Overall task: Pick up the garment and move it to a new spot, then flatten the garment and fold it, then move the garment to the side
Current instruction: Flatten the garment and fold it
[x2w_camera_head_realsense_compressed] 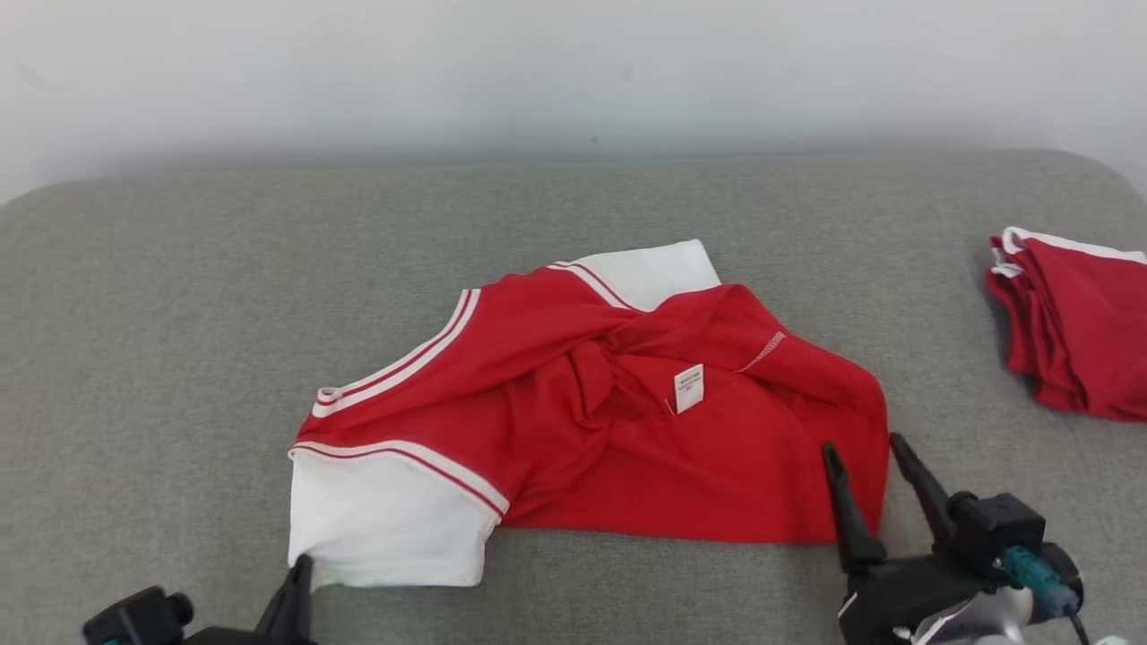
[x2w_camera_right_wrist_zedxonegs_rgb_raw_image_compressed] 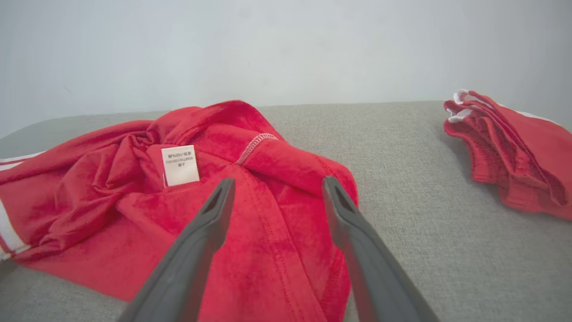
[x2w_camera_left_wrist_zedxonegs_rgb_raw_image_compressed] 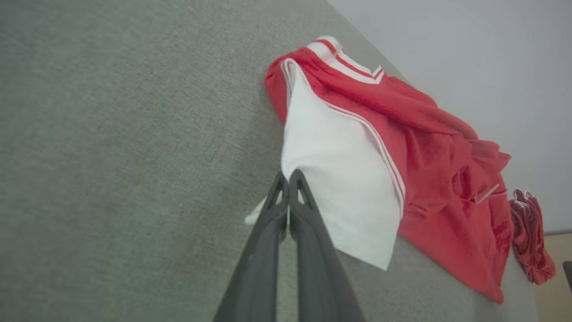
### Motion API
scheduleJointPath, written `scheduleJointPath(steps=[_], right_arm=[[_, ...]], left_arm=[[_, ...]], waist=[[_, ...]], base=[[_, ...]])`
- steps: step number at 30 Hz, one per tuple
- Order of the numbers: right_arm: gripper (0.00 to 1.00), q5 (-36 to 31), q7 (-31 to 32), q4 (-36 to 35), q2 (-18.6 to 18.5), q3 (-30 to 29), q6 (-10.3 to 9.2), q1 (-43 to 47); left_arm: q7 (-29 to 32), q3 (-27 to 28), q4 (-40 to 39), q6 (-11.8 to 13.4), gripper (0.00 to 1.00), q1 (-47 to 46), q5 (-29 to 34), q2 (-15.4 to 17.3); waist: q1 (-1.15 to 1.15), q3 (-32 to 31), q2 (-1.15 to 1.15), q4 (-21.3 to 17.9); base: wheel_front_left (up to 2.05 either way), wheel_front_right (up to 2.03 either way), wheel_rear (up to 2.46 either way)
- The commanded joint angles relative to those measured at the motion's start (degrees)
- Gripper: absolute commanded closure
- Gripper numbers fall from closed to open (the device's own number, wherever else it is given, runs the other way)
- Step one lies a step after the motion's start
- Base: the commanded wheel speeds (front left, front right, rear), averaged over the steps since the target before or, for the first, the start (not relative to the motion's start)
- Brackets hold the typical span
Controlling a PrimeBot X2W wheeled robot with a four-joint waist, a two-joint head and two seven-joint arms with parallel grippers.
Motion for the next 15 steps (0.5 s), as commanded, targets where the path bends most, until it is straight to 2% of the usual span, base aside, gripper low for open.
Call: scheduleJointPath(steps=[1, 9, 10, 15], right_arm=[[0.00, -0.57, 0.72, -1.13, -0.74, -0.85, -0.14, -0.58], [0.00, 0.12, 9.62, -0.65, -2.03, -2.07, -0.14, -3.84], [0.00, 0.41, 13.72, 0.55, -1.81, -2.78, -0.14, -5.34], [0.00, -0.24, 22.67, 4.74, -1.23, -4.15, -0.14, -8.55]], left_arm=[[0.78, 1.08, -2.30, 0.91, 1.00, 1.92, -1.13, 0.72], [2.80, 1.82, -5.16, 2.91, 1.00, 4.54, -1.32, 1.91], [2.85, 1.15, -4.65, 3.10, 1.00, 4.13, -0.81, 1.74], [2.73, -0.86, -3.49, 2.23, 1.00, 2.16, -0.38, 0.51]], waist=[[0.00, 0.22, 0.00, 1.78], [0.00, 0.73, 0.00, 4.44], [0.00, 0.87, 0.00, 4.84], [0.00, 1.19, 0.00, 5.40]], base=[[0.00, 0.00, 0.00], [0.00, 0.00, 0.00], [0.00, 0.00, 0.00], [0.00, 0.00, 0.00]])
